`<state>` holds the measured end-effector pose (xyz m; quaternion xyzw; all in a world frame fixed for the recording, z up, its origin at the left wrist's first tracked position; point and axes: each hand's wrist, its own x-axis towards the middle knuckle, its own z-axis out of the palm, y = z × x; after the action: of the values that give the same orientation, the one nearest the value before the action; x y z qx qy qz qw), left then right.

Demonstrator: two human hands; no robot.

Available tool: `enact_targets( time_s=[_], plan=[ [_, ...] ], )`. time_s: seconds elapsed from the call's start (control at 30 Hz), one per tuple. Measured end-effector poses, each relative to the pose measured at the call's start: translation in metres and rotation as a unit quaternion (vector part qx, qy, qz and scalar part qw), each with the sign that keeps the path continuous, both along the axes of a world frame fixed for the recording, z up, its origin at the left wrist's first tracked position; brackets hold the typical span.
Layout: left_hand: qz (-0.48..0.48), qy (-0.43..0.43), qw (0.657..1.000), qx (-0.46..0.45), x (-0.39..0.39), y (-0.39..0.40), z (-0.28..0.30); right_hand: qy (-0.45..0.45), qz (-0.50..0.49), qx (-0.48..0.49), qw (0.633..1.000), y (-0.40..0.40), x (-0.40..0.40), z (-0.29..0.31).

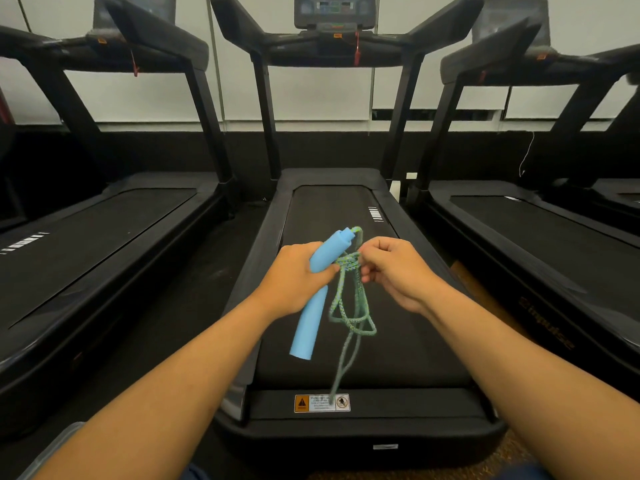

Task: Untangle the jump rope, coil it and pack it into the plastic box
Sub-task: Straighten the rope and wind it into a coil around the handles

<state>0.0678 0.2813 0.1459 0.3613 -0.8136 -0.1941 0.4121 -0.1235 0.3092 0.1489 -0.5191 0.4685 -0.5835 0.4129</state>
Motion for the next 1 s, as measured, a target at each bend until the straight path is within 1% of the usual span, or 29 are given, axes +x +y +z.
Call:
enact_targets(
  time_s=[0.07, 0.1, 0.23, 0.3, 0.43, 0.57, 0.63, 0.77, 0.93, 1.0],
  plan=[
    [0.001, 0.017, 1.000, 0.018, 0.000, 0.000, 0.000, -0.022, 0.021, 0.027, 0.999, 0.001, -0.001, 0.000],
    [-0.001, 0.025, 0.999, 0.023, -0.001, 0.001, 0.000, -0.015, 0.033, 0.042, 0.998, 0.001, -0.001, 0.000],
    [-0.005, 0.031, 0.999, 0.037, -0.003, 0.001, -0.005, 0.096, 0.064, 0.066, 0.991, 0.003, 0.001, -0.001],
    [-0.003, 0.028, 0.999, 0.040, -0.003, 0.000, -0.005, 0.116, 0.077, 0.076, 0.987, 0.005, 0.001, -0.001],
    [-0.006, 0.004, 0.999, 0.035, 0.000, -0.001, -0.005, 0.104, 0.095, 0.080, 0.987, 0.005, -0.007, 0.000],
    [0.007, 0.014, 0.997, 0.069, 0.001, -0.003, -0.006, 0.001, 0.069, 0.070, 0.995, 0.002, -0.011, 0.003],
    [0.018, 0.019, 0.997, 0.072, -0.001, -0.005, -0.007, -0.026, 0.042, 0.064, 0.997, -0.001, -0.009, 0.003],
    [0.014, 0.022, 0.999, 0.048, -0.004, -0.006, -0.009, 0.009, 0.012, 0.054, 0.998, 0.000, -0.008, 0.001],
    [0.010, -0.017, 0.999, -0.026, -0.007, -0.001, -0.006, 0.055, 0.008, 0.046, 0.997, 0.000, -0.005, -0.002],
    [0.021, -0.011, 0.999, -0.028, -0.009, -0.001, -0.005, 0.059, 0.015, 0.051, 0.997, 0.001, -0.004, -0.002]
  ],
)
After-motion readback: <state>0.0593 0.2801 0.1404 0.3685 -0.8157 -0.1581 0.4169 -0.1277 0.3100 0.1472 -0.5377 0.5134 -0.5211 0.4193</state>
